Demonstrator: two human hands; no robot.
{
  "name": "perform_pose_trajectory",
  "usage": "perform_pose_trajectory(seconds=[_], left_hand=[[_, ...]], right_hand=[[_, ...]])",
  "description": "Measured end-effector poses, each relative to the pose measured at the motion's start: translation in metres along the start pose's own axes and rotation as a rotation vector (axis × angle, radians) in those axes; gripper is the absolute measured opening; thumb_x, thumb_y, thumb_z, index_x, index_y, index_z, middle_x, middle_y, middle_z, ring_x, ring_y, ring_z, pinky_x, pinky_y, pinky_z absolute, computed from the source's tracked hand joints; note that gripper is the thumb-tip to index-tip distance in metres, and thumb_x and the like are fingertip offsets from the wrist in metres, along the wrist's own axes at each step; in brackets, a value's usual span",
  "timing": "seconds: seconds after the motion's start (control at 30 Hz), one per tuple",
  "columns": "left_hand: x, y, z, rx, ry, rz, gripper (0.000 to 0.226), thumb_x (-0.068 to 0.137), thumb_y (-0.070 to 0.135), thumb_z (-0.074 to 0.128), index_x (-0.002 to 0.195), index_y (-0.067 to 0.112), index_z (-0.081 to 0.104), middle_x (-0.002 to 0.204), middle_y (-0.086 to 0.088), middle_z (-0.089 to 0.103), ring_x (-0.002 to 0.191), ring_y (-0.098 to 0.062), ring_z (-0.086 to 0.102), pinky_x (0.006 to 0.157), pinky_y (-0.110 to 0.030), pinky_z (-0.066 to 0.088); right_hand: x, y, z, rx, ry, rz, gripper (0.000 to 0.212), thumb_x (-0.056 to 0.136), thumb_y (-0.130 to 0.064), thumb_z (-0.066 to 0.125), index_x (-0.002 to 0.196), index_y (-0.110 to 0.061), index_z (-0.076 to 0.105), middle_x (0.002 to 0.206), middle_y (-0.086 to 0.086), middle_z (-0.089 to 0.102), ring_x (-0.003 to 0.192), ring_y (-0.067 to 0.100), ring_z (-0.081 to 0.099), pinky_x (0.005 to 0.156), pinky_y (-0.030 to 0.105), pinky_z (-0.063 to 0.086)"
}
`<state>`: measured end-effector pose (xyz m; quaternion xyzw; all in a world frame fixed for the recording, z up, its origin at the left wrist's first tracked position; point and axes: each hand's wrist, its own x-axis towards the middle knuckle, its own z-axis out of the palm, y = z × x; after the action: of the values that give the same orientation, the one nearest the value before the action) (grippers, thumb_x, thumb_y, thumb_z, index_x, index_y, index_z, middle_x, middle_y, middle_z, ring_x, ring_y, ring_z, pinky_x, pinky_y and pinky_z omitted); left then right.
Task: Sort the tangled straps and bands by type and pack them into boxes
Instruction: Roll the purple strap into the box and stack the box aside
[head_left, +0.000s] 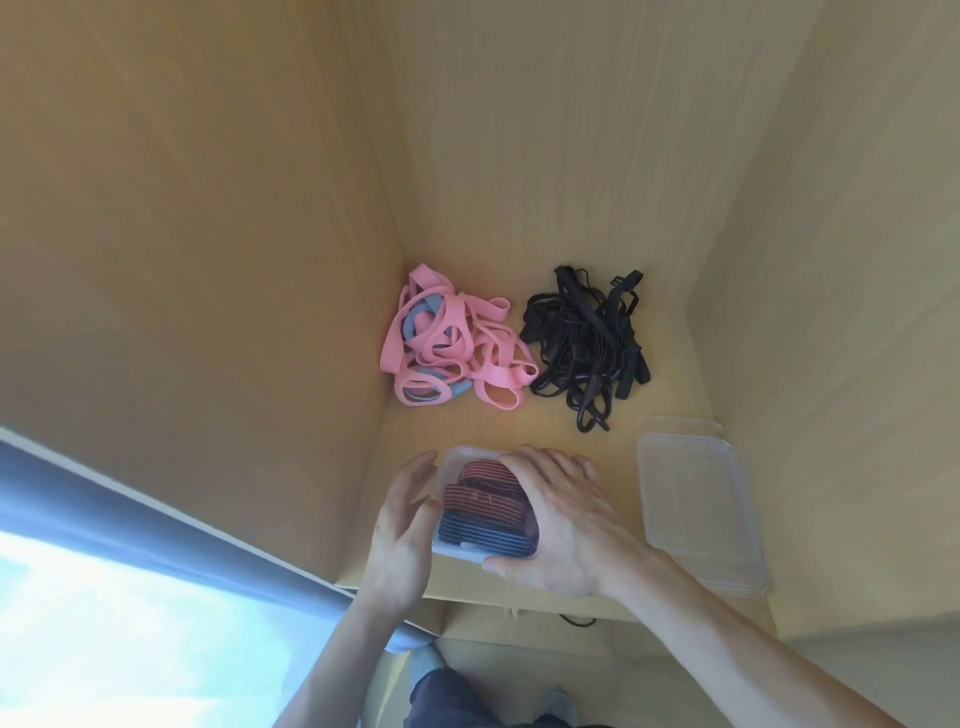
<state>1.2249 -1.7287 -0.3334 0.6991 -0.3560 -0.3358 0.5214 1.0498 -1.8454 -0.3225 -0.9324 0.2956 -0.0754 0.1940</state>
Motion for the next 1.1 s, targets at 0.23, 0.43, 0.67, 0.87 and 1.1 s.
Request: perform_pose_trajectory(seconds=[0.23, 0.43, 0.67, 0.87, 1.1], left_hand=[[-0.011, -0.005, -0.003, -0.011, -0.061, -0.003, 0.056, 0.086, 0.057, 0.05, 0.139, 0.039, 0.05, 0.141, 0.023, 0.054, 0.131, 0.004, 0.047, 0.104, -0.02, 0.038], [-0.016, -0.004, -0.001, -0.04, -0.161, -0.006, 0.06, 0.091, 0.054, 0.061, 0.147, 0.044, 0.042, 0.148, 0.021, 0.049, 0.138, -0.003, 0.044, 0.109, -0.037, 0.038], [-0.014, 0.001, 0.004, 0.025, -0.11, 0.028, 0.061, 0.091, 0.051, 0.065, 0.147, 0.042, 0.042, 0.146, 0.021, 0.052, 0.134, -0.002, 0.049, 0.11, -0.041, 0.045], [-0.013, 0.003, 0.005, 0.052, -0.109, 0.051, 0.055, 0.096, 0.042, 0.063, 0.147, 0.037, 0.043, 0.143, 0.017, 0.055, 0.133, -0.004, 0.051, 0.102, -0.028, 0.05], [-0.016, -0.001, 0.001, 0.033, -0.095, 0.041, 0.048, 0.094, 0.039, 0.067, 0.139, 0.032, 0.052, 0.135, 0.015, 0.061, 0.126, -0.008, 0.058, 0.1, -0.032, 0.052]], right_hand=[[0.0, 0.001, -0.001, 0.04, 0.033, 0.038, 0.1, 0.063, -0.085, 0.057, 0.143, -0.032, 0.028, 0.144, -0.015, 0.039, 0.133, 0.011, 0.035, 0.112, 0.038, 0.029], [0.001, 0.007, -0.005, 0.144, 0.062, 0.1, 0.094, 0.063, -0.084, 0.059, 0.14, -0.035, 0.034, 0.141, -0.018, 0.042, 0.129, 0.007, 0.038, 0.109, 0.034, 0.031], [0.002, 0.012, -0.012, 0.265, 0.082, 0.173, 0.088, 0.064, -0.08, 0.064, 0.136, -0.037, 0.04, 0.133, -0.022, 0.047, 0.123, 0.001, 0.043, 0.104, 0.028, 0.032], [0.0, 0.015, -0.013, 0.324, 0.076, 0.227, 0.084, 0.062, -0.079, 0.068, 0.132, -0.039, 0.042, 0.124, -0.025, 0.049, 0.115, -0.002, 0.045, 0.105, 0.036, 0.041], [0.002, 0.012, -0.013, 0.292, 0.079, 0.223, 0.085, 0.059, -0.08, 0.068, 0.129, -0.041, 0.041, 0.118, -0.028, 0.048, 0.11, -0.002, 0.043, 0.099, 0.028, 0.035]])
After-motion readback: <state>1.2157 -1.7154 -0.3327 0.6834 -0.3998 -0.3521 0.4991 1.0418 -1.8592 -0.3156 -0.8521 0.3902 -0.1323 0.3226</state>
